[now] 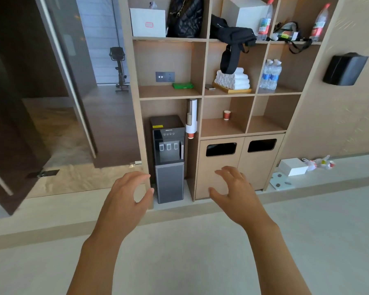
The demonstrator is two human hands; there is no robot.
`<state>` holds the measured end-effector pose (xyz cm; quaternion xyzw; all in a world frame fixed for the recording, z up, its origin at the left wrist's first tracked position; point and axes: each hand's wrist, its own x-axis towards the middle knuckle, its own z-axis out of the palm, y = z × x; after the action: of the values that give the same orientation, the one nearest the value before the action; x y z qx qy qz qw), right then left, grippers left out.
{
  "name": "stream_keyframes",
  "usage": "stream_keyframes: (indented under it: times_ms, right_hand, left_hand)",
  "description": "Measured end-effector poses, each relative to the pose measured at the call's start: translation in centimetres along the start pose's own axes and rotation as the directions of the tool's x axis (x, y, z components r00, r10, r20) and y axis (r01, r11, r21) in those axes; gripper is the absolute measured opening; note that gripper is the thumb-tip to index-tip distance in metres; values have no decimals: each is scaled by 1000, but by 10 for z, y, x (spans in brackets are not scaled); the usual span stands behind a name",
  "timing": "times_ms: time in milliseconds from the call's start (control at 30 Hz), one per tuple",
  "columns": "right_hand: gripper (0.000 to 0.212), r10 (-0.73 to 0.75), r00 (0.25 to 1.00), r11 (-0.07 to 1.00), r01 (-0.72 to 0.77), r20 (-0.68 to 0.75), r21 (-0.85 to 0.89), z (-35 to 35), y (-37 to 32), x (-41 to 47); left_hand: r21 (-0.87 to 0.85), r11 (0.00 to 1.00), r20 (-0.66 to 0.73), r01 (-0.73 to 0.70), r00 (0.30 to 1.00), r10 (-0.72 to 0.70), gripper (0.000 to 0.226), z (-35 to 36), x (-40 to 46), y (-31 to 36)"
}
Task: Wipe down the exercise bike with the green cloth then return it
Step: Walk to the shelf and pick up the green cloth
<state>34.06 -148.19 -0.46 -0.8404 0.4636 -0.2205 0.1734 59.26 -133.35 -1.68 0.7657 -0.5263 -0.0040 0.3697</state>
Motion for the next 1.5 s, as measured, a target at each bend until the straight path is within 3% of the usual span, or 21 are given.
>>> stream_keyframes:
  times_ms: [300,667,1167,1500]
  right_hand:
    - [59,-27,999,999,26,29,23,-19,78,127]
    - [59,-33,996,996,26,81,81,18,116,256]
    - [56,-34,999,998,31,43,51,89,61,483]
    - [56,-47,997,996,42,58,76,130,35,577]
  left_hand:
    - [11,999,-1,46,999,-46,38,79,103,46]
    - [53,995,1,80,997,-80,36,125,220,16]
    - [-3,998,32,59,998,-59,36,142,452,-105]
    - [-45,995,61,84,995,-81,39,156,543,-162]
